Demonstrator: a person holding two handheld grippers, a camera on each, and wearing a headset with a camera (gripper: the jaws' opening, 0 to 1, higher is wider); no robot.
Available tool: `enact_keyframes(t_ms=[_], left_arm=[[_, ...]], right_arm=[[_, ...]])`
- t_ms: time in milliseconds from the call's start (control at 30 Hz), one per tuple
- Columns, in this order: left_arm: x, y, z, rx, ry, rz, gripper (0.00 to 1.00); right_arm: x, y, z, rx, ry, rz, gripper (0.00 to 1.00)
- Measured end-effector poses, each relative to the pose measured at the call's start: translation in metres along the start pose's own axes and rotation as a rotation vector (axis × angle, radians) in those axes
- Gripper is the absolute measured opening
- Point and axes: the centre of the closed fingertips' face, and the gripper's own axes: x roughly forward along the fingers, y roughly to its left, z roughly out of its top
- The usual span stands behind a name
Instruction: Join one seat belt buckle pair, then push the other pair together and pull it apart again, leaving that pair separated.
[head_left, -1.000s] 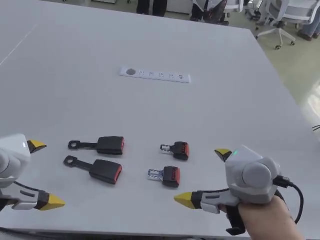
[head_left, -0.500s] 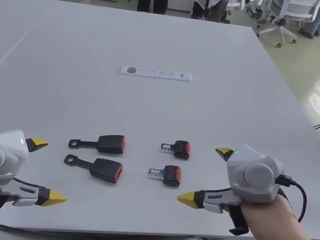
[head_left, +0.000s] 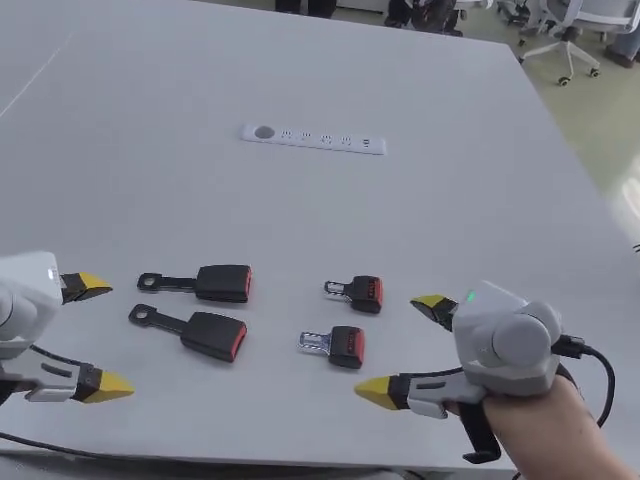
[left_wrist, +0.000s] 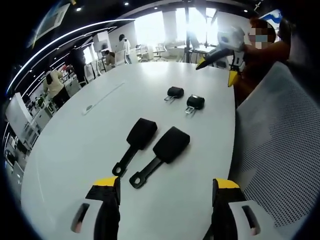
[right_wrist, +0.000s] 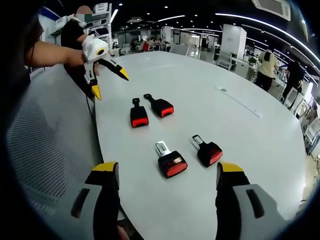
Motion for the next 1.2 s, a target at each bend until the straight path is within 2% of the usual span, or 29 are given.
enact_keyframes(t_ms=[133,167,300,400,467,600,767,833,967,1133,1200], left_arm=[[0.003,0.0,0.005,0.028,0.004,-0.027,0.72],[0.006,-0.001,0.008,0.065,0.0,-0.04,0.7],[0.012,-0.002,0.01,0.127,0.028,-0.071,0.66],[0.015,0.001,0.021,0.16,-0.01,-0.094,0.57],[0.019,0.004,0.02,0.153,0.009,-0.095,0.58],[0.028,0.002,0.015,0.198,0.041,-0.123,0.57],[0.034,0.002,0.012,0.21,0.048,-0.139,0.56],[0.037,0.0,0.01,0.219,0.055,-0.151,0.55],[0.046,-0.004,0.013,0.252,0.063,-0.172,0.53],[0.059,-0.001,0.018,0.274,0.073,-0.162,0.52],[0.064,-0.005,0.022,0.286,0.068,-0.185,0.5]], right_arm=[[0.004,0.0,0.0,-0.001,0.004,0.013,0.79],[0.005,0.0,-0.001,-0.004,0.006,0.022,0.78],[0.009,0.0,-0.004,-0.027,0.025,0.041,0.74],[0.013,0.003,-0.007,-0.083,0.036,0.069,0.7],[0.015,0.003,-0.007,-0.104,0.038,0.081,0.67],[0.022,0.006,-0.006,-0.123,0.05,0.119,0.6],[0.031,0.013,-0.004,-0.156,0.072,0.178,0.57],[0.035,0.012,-0.006,-0.166,0.084,0.178,0.56],[0.04,0.013,-0.005,-0.191,0.092,0.199,0.54],[0.048,0.008,-0.011,-0.219,0.123,0.216,0.49],[0.051,0.005,-0.013,-0.224,0.133,0.217,0.49]])
